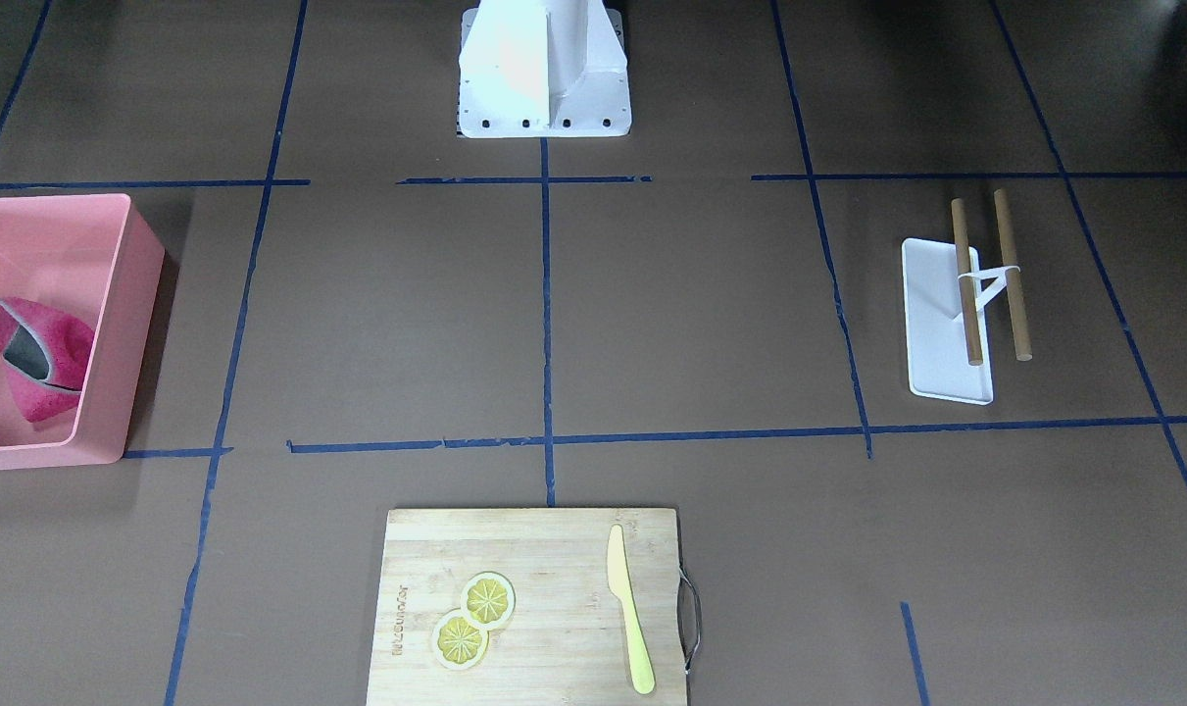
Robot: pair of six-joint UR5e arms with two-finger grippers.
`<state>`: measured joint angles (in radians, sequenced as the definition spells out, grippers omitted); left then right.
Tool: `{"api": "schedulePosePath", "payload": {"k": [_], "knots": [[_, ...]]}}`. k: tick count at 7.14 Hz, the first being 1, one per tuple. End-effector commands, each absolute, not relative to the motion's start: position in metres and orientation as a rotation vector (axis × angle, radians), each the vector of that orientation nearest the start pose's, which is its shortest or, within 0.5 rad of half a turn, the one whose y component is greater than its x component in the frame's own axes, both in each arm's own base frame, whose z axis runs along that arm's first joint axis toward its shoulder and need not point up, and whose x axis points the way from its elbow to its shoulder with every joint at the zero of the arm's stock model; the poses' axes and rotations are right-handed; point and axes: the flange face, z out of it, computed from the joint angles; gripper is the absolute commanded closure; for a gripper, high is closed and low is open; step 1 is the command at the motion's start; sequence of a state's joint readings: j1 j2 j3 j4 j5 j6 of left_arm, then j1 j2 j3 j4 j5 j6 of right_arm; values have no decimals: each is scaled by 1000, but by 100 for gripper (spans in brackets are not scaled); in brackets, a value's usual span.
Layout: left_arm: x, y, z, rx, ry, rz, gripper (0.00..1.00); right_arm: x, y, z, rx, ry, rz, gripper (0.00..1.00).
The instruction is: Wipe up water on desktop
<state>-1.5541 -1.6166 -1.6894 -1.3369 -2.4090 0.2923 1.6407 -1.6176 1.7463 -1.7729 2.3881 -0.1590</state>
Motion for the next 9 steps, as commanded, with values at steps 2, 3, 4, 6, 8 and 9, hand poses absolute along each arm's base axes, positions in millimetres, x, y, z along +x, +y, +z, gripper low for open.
{"api": "schedulePosePath", "payload": {"k": [2,3,4,6,8,9], "knots": [[-48,-504,595,49,832,271,0,93,-452,615,36,-822,-55,0],[-48,-504,593,53,831,273,0,92,-452,615,36,-823,-54,0],[-48,-504,594,52,831,272,0,92,-453,614,37,-824,-48,0],[-48,-502,594,52,832,275,0,92,-452,615,32,-826,-45,0],[-48,-504,592,56,831,278,0,92,-452,615,32,-828,-43,0],[-48,-504,592,56,831,278,0,92,-452,615,32,-828,-43,0]]}}
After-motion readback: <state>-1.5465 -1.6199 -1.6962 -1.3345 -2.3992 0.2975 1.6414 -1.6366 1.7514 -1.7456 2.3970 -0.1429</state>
